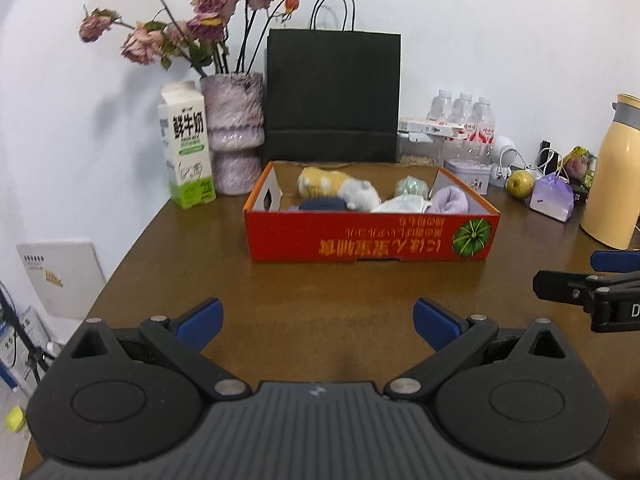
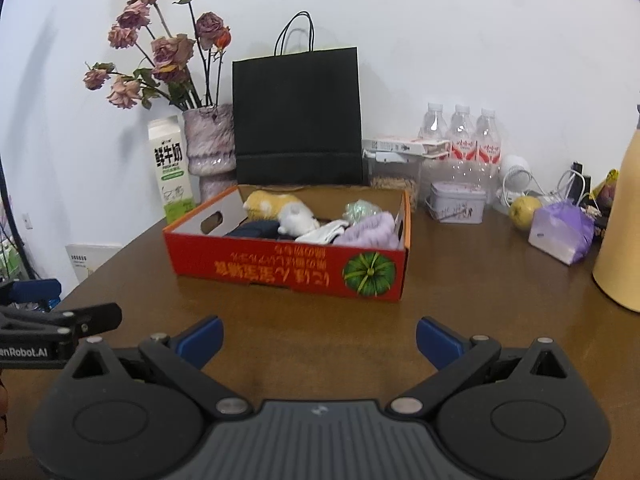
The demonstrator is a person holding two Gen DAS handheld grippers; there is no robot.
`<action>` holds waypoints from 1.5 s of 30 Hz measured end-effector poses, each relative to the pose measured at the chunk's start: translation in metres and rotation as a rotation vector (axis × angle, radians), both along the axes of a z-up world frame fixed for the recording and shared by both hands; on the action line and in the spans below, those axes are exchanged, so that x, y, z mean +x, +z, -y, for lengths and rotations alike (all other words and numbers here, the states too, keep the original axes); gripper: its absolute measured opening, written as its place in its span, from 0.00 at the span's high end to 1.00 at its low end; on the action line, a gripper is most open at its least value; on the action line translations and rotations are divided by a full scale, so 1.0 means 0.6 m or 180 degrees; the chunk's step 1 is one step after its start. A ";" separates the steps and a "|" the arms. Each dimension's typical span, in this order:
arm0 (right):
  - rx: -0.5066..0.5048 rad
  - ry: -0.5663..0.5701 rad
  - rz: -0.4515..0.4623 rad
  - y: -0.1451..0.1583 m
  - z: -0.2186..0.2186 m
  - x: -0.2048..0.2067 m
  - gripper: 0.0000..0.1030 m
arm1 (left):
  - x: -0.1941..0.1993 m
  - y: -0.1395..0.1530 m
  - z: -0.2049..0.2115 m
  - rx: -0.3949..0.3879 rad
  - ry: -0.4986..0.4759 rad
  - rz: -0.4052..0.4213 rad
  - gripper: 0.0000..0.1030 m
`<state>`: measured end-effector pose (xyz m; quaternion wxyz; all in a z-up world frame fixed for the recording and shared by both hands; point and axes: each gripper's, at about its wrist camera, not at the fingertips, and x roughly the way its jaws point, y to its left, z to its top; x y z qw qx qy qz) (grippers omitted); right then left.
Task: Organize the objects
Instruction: 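Withdraw both open tools from the box back over the table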
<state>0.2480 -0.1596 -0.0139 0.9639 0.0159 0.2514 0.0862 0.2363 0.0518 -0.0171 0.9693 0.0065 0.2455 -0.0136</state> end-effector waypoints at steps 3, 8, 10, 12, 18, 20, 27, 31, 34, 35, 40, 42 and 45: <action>0.0006 0.0002 0.0008 0.002 -0.001 -0.013 0.00 | -0.014 0.003 -0.003 -0.0020 0.0009 -0.0001 0.00; 0.0002 -0.0013 0.0033 0.008 -0.002 -0.028 0.00 | -0.026 0.012 -0.005 -0.0048 0.0010 0.0017 0.00; 0.0005 -0.0016 0.0041 0.010 -0.003 -0.031 0.00 | -0.030 0.013 -0.005 -0.0049 0.0014 0.0027 0.00; 0.0004 -0.0021 0.0048 0.011 -0.003 -0.034 0.00 | -0.032 0.014 -0.005 -0.0052 0.0015 0.0032 0.00; 0.0016 -0.0023 0.0060 0.013 0.000 -0.042 0.00 | -0.036 0.013 -0.004 -0.0054 0.0014 0.0035 0.00; 0.0019 -0.0021 0.0065 0.014 0.000 -0.044 0.00 | -0.035 0.013 -0.004 -0.0057 0.0019 0.0034 0.00; 0.0020 -0.0026 0.0067 0.015 0.000 -0.045 0.00 | -0.045 0.015 0.000 -0.0065 0.0014 0.0035 0.00; 0.0021 -0.0023 0.0067 0.015 0.000 -0.045 0.00 | -0.046 0.016 0.001 -0.0058 0.0009 0.0035 0.00; 0.0020 -0.0023 0.0069 0.015 0.000 -0.046 0.00 | -0.049 0.018 0.003 -0.0052 0.0004 0.0038 0.00; 0.0020 -0.0022 0.0069 0.015 0.000 -0.046 0.00 | -0.050 0.018 0.004 -0.0052 0.0001 0.0039 0.00; 0.0018 -0.0024 0.0067 0.015 0.000 -0.047 0.00 | -0.049 0.019 0.004 -0.0054 -0.0002 0.0034 0.00; 0.0021 -0.0024 0.0068 0.015 0.000 -0.047 0.00 | -0.049 0.019 0.005 -0.0054 -0.0005 0.0034 0.00; 0.0020 -0.0022 0.0068 0.015 0.000 -0.047 0.00 | -0.050 0.020 0.006 -0.0050 -0.0006 0.0036 0.00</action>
